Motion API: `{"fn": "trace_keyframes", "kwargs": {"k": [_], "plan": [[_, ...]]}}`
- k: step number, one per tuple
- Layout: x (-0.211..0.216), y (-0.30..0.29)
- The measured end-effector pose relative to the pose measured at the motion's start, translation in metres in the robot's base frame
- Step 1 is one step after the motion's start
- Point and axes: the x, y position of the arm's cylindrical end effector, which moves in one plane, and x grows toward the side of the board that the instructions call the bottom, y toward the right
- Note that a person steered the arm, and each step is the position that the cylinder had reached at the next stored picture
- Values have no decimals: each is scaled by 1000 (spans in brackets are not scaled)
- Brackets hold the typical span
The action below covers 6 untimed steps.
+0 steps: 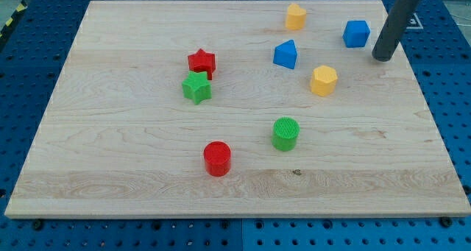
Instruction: Push the blue cube horizontally right to the yellow heart
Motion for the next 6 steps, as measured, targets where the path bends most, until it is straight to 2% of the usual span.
{"fn": "trace_keyframes", "kwargs": {"k": [3,6], "plan": [[-13,-46],[-49,-47]]}}
